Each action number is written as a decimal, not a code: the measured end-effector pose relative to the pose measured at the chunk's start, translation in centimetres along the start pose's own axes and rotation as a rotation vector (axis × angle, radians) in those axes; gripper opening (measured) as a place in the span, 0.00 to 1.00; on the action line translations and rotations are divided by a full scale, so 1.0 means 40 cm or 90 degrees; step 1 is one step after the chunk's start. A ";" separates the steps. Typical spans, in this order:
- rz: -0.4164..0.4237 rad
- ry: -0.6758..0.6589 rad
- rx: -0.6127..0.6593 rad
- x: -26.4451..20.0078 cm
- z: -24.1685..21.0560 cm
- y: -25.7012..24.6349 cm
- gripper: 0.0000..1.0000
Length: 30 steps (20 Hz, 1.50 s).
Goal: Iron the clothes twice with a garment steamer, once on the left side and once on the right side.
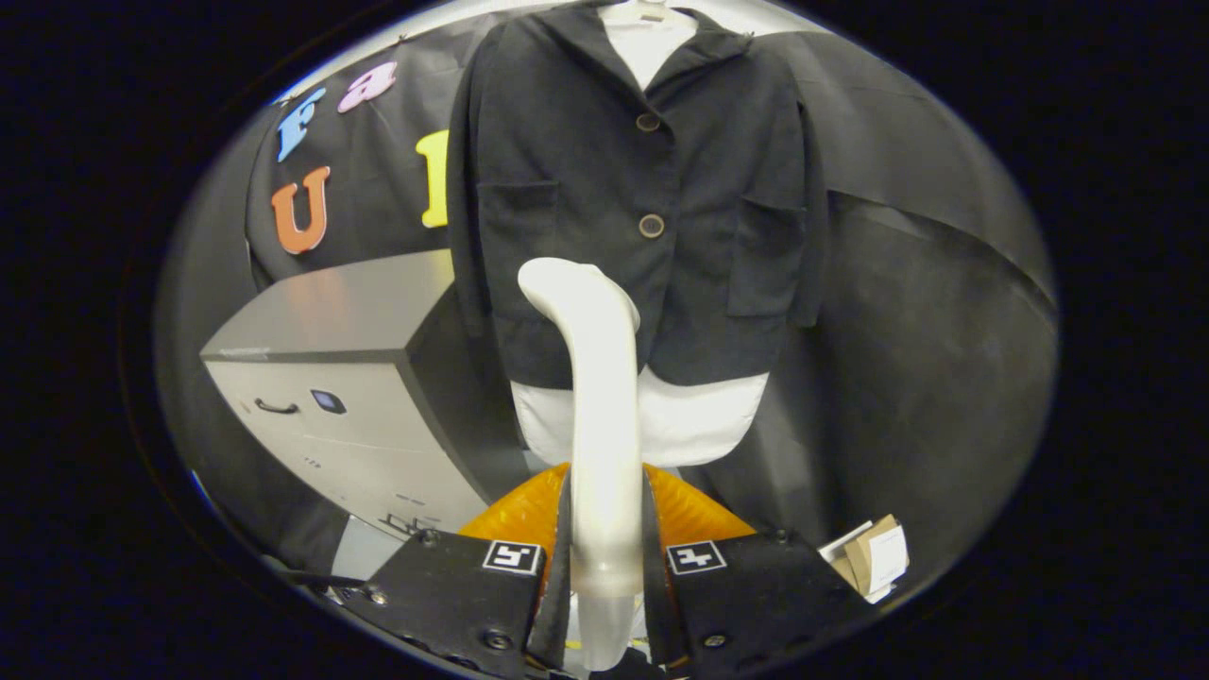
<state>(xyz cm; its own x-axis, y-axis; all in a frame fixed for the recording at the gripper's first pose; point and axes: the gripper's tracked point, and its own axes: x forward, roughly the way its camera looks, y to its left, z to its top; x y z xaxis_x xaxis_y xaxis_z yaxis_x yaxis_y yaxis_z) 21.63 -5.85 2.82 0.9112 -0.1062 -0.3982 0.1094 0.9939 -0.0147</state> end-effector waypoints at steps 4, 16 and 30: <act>0.008 -0.065 0.045 -0.109 0.102 -0.058 0.35; -0.029 -0.263 0.171 -0.302 0.559 -0.277 0.35; -0.064 -0.286 0.181 -0.192 0.762 -0.288 0.35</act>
<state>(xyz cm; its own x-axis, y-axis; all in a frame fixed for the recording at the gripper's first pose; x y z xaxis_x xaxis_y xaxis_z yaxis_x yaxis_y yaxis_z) 25.49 -17.38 34.01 0.9640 -0.2646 0.0245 0.2512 0.9376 0.2406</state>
